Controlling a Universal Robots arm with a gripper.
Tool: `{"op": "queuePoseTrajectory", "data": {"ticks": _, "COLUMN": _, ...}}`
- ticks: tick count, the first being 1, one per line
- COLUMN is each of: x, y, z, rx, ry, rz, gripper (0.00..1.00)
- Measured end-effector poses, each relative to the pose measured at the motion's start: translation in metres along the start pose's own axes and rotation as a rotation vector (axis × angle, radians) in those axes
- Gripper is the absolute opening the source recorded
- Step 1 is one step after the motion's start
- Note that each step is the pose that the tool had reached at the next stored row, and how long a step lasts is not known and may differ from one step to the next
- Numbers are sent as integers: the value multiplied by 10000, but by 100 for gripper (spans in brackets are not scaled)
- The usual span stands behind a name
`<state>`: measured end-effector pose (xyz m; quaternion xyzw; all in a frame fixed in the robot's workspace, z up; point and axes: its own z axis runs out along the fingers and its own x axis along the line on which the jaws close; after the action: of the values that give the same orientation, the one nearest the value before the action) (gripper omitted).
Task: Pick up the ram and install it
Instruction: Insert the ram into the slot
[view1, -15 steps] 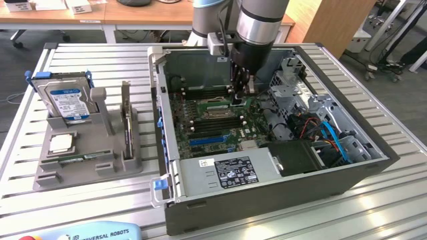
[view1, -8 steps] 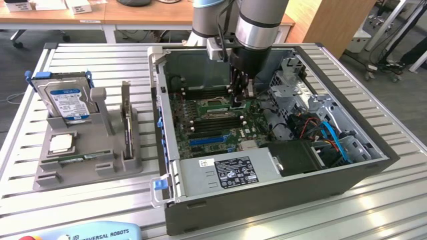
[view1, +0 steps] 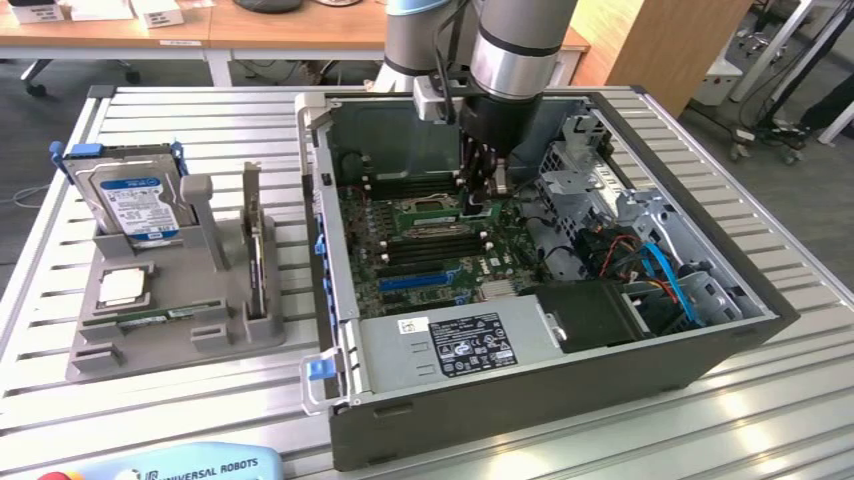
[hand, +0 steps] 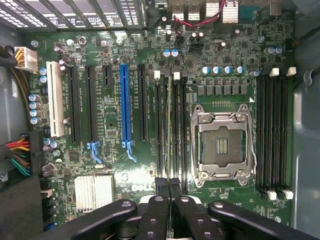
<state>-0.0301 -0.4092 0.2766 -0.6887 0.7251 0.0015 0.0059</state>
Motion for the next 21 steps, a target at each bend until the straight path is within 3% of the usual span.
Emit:
{"op": "queuePoseTrajectory", "data": {"ticks": 2, "x": -1, "y": 1, "z": 1, "rx": -42, "ry": 9, "rz": 13, "gripper": 11}}
{"op": "queuePoseTrajectory", "data": {"ticks": 7, "x": 0, "y": 0, "z": 0, "rx": -232, "ry": 58, "rz": 37, "gripper": 11}}
{"op": "queuePoseTrajectory", "data": {"ticks": 21, "x": 32, "y": -5, "z": 11, "rx": -272, "ry": 58, "rz": 42, "gripper": 11}}
